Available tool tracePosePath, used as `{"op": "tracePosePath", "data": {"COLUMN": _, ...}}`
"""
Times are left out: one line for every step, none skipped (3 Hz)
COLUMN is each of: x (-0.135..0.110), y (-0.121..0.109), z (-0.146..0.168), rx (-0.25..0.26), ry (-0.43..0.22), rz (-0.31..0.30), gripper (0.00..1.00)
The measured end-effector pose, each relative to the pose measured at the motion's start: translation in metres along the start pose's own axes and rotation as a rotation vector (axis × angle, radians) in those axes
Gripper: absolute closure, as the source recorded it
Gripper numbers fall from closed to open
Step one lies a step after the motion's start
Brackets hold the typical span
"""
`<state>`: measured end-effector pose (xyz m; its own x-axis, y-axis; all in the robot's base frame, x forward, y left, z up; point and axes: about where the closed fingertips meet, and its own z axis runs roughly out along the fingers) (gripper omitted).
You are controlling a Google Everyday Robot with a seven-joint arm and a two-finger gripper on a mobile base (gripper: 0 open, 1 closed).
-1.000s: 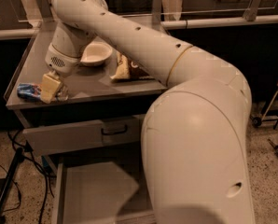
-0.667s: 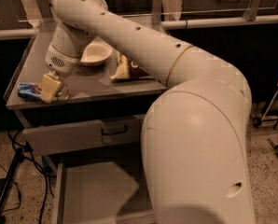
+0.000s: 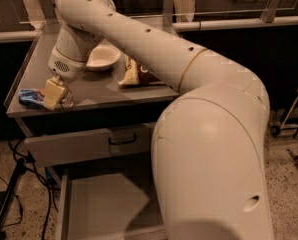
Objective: Place redbull can into middle drawer
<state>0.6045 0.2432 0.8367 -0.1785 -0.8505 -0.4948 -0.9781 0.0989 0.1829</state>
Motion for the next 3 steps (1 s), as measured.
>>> {"op": "tracePosePath", "data": {"x": 0.003, "y": 0.008, "z": -0.009, "rx": 0.012, "ry": -0.029, "rz": -0.017, "gripper": 1.0}}
{"op": "tracePosePath", "data": {"x": 0.011, "y": 0.02, "z": -0.024, "rx": 0.014, "ry": -0.068, "rz": -0.005, "gripper": 1.0}}
{"op": "tracePosePath", "data": {"x": 0.019, "y": 0.037, "z": -0.043, "rx": 0.047, "ry": -0.092, "rz": -0.007, "gripper": 1.0}}
